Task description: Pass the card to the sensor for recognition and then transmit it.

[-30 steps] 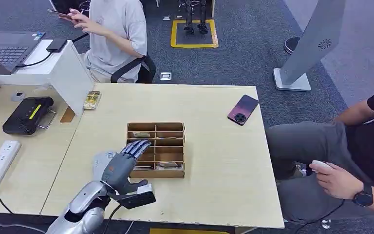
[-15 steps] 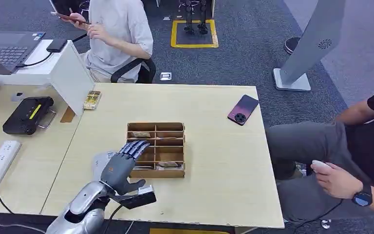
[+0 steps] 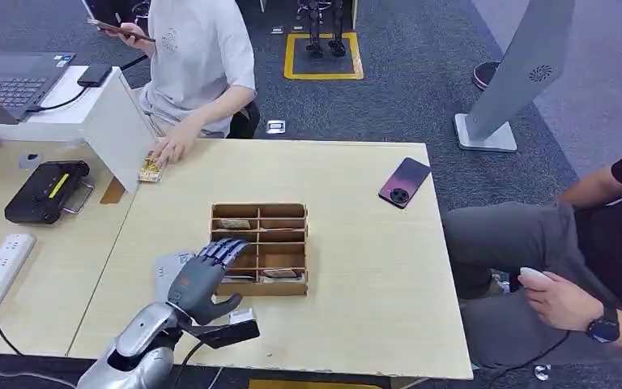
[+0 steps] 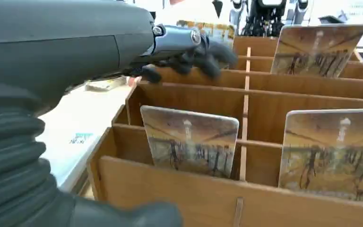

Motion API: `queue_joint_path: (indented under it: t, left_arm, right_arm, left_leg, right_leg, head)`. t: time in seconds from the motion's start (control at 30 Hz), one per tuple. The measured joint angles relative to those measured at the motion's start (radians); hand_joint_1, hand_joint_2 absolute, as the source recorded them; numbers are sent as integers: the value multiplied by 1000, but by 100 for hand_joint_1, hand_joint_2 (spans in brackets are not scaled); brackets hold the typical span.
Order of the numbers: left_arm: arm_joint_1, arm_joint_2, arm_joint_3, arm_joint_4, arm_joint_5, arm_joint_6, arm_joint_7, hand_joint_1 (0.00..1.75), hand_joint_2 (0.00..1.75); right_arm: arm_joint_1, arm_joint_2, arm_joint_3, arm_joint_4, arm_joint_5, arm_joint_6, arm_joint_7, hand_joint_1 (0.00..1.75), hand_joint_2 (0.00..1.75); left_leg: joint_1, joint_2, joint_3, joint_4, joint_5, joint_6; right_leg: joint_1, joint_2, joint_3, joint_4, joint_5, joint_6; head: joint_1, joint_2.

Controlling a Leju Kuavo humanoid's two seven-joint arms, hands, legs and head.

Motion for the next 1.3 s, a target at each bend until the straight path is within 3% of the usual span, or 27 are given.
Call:
queue_joint_path:
  t: [0.3, 0.33, 0.37, 0.4, 0.47, 0.5, 0.97, 1.3]
  left_arm:
    - [-23, 0, 1, 0, 10, -22, -2, 175, 175]
    - [-24, 0, 2, 0, 11, -23, -2, 173, 175]
    - [-24, 0, 3, 0, 11, -22, -3, 155, 175]
    - [-24, 0, 4, 0, 11, -21, -3, 175, 175]
    - [-24, 0, 5, 0, 11, -21, -5, 166, 175]
    - [-24, 0, 5, 0, 11, -21, -5, 175, 175]
    - [-28, -5, 5, 0, 18, -26, -11, 175, 175]
    - [-18, -8, 16, -8, 86, -31, -53, 175, 175]
  right_arm:
    - [-2, 0, 0, 0, 0, 3, 0, 0, 175]
    - [-2, 0, 0, 0, 0, 3, 0, 0, 175]
    - [-2, 0, 0, 0, -1, 3, 0, 0, 175]
    - [-2, 0, 0, 0, -2, 3, 0, 0, 175]
    - [-2, 0, 0, 0, -3, 2, 0, 0, 175]
    - [-2, 0, 0, 0, -4, 2, 0, 0, 175]
    - [-2, 0, 0, -1, -5, 0, -1, 0, 175]
    - [-2, 0, 0, -2, -7, 0, -3, 0, 175]
  left_leg:
    - [0, -1, 2, 0, 0, 0]
    - [0, -1, 3, 0, 0, 0]
    - [0, -1, 3, 0, 0, 0]
    - [0, -1, 3, 0, 0, 0]
    - [0, -1, 3, 0, 0, 0]
    - [0, -1, 4, 0, 0, 0]
    - [0, -1, 5, 0, 0, 0]
    - [0, -1, 5, 0, 0, 0]
  right_leg:
    - [0, -1, 3, 0, 0, 0]
    - [0, -1, 3, 0, 0, 0]
    - [0, -1, 3, 0, 0, 0]
    - [0, -1, 3, 0, 0, 0]
    - [0, -1, 4, 0, 0, 0]
    - [0, -1, 4, 0, 0, 0]
    - [0, -1, 6, 0, 0, 0]
    - [0, -1, 6, 0, 0, 0]
  head:
    - [0, 0]
    - [0, 0]
    - [0, 0]
    - [0, 0]
    - [0, 0]
    - [0, 0]
    - [0, 0]
    - [0, 0]
